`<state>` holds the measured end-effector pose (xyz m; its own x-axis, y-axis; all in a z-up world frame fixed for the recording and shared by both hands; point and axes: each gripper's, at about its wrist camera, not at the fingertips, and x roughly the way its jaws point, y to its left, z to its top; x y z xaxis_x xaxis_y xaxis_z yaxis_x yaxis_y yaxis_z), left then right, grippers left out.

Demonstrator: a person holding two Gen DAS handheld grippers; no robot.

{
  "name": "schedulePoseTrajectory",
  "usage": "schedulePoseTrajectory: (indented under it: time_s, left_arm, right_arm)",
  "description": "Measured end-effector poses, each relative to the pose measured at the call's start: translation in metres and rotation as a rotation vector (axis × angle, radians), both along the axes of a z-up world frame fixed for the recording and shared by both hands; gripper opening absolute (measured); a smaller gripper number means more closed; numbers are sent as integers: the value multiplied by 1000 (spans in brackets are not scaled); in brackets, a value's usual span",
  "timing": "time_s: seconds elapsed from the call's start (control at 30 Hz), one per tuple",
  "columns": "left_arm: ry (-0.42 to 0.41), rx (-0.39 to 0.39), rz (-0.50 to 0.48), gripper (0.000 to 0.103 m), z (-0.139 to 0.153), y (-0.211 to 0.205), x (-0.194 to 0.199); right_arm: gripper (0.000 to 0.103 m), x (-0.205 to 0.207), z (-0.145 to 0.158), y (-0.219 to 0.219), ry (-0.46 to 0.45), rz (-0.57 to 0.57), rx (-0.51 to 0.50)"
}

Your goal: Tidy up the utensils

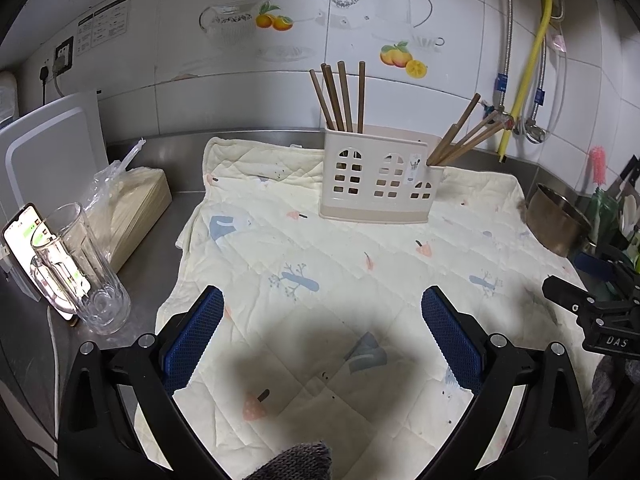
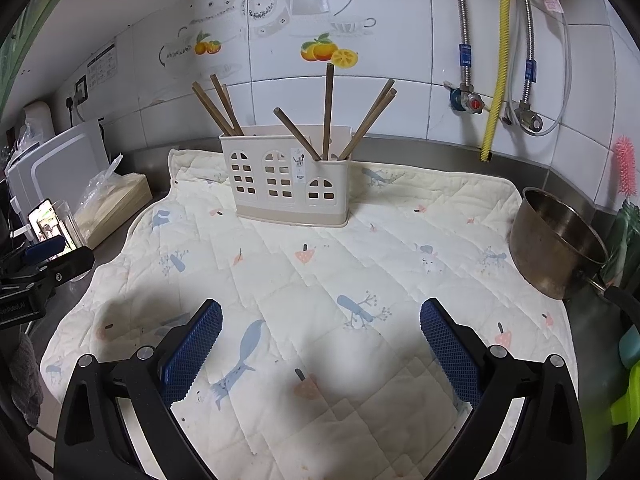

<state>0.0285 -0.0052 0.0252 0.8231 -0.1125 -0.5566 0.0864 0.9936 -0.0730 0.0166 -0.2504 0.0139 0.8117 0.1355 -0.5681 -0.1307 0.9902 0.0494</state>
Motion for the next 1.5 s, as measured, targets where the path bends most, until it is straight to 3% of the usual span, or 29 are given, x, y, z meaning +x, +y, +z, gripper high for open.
schedulePoseTrajectory:
  time_s: [1.5]
  left_arm:
    - [12,40,-24,98,-7,-2,3]
  right_arm:
    - [96,2,-5,1,10,-1,-5]
